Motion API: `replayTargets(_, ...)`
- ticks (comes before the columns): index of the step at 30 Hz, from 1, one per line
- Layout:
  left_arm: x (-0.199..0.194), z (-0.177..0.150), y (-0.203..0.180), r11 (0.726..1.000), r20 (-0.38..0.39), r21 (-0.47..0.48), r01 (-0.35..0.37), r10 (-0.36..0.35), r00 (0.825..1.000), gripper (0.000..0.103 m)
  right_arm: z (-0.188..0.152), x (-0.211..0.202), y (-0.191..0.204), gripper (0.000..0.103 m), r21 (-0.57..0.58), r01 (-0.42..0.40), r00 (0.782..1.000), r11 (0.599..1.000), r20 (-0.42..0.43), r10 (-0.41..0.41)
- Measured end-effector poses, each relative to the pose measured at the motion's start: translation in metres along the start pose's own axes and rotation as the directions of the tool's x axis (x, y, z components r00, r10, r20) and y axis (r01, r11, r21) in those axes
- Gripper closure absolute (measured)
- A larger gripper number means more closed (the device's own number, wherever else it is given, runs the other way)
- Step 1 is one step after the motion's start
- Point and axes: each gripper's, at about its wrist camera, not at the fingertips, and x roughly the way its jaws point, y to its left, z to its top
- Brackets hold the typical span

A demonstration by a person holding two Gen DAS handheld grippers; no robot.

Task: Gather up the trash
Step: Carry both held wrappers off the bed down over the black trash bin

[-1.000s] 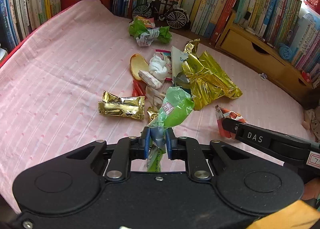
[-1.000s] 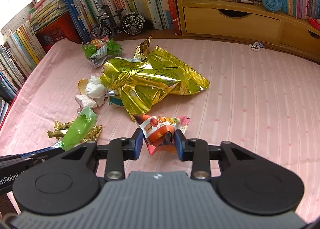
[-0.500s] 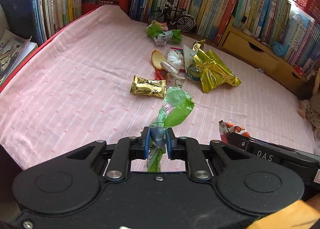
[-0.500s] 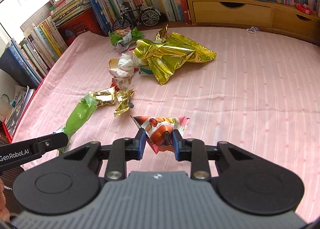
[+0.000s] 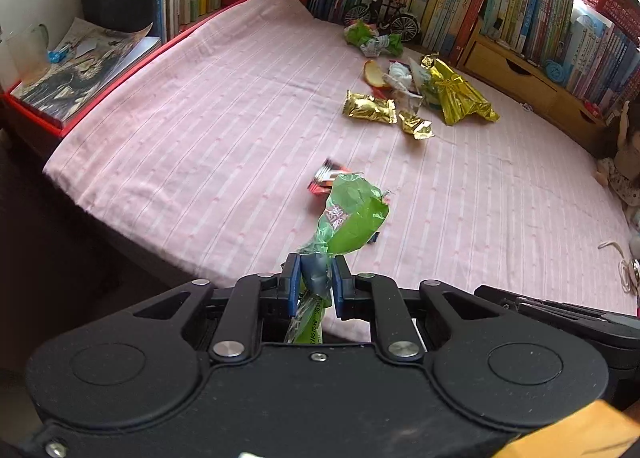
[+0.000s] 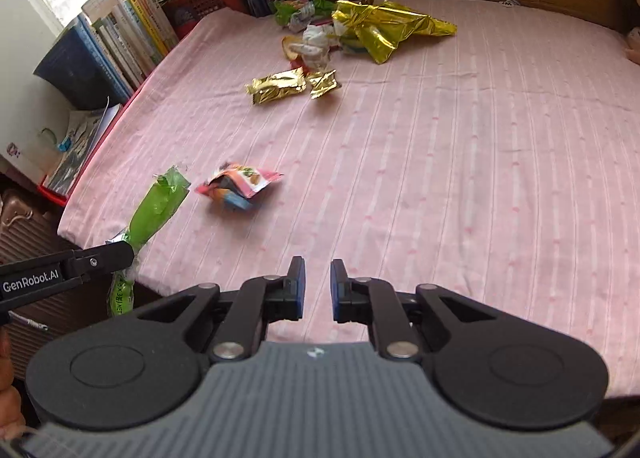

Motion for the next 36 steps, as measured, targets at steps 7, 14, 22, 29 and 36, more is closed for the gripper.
replayTargets(7,-0.011,-0.029,0.037,0.999,-0.025,-0.048,-0.016,0.015,1.0,0.088,-0.021,-0.004,0.032,0.065,-0.079,0.044,0.998,0.996,0.048,-0.041)
replayTargets(14,-0.013,-0.015,0.049,0.996,0.015,-0.084,-0.042,0.043,0.999,0.088,0.021,0.022,0.063,0.033,-0.248,0.043,0.994,0.968,0.104,-0.017)
replayTargets(22,0.003,0.014,0.054,0.986,0.036,-0.135,-0.096,0.102,0.994,0.088,0.064,0.087,0.095,0.023,-0.43,0.004,0.999,0.903,0.043,0.016)
replayTargets(29,0.021,0.014,0.065,0.965,0.006,-0.217,-0.15,0.155,0.988,0.088,0.072,0.129,0.106,0.025,-0.495,-0.059,0.998,0.867,-0.06,0.033)
replayTargets(36,0.029,0.0,0.08,0.935,-0.03,-0.298,-0.192,0.192,0.981,0.088,0.071,0.142,0.098,0.064,-0.47,-0.099,0.991,0.877,-0.129,0.043)
